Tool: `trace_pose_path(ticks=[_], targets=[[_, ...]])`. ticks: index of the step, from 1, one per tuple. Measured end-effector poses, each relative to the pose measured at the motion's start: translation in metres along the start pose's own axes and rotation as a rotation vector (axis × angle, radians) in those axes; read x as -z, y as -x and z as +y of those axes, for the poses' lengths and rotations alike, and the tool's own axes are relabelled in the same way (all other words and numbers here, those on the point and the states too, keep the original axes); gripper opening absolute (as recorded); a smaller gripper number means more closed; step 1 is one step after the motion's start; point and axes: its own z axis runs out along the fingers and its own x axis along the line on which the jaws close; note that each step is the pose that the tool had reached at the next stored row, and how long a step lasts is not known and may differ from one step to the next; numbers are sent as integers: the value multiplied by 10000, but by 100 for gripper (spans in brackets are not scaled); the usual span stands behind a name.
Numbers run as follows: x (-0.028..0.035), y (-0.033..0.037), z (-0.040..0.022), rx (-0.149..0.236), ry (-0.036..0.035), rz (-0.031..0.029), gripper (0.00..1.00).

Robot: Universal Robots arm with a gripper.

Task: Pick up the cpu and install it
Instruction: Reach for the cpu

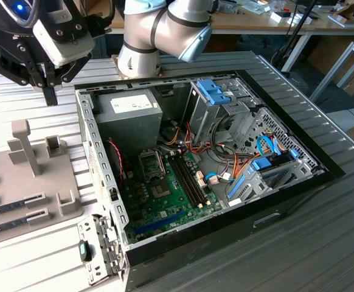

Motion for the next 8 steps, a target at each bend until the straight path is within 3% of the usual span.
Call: trace_pose_path(ticks=[8], targets=[[1,-37,-3,0,0,0,10]])
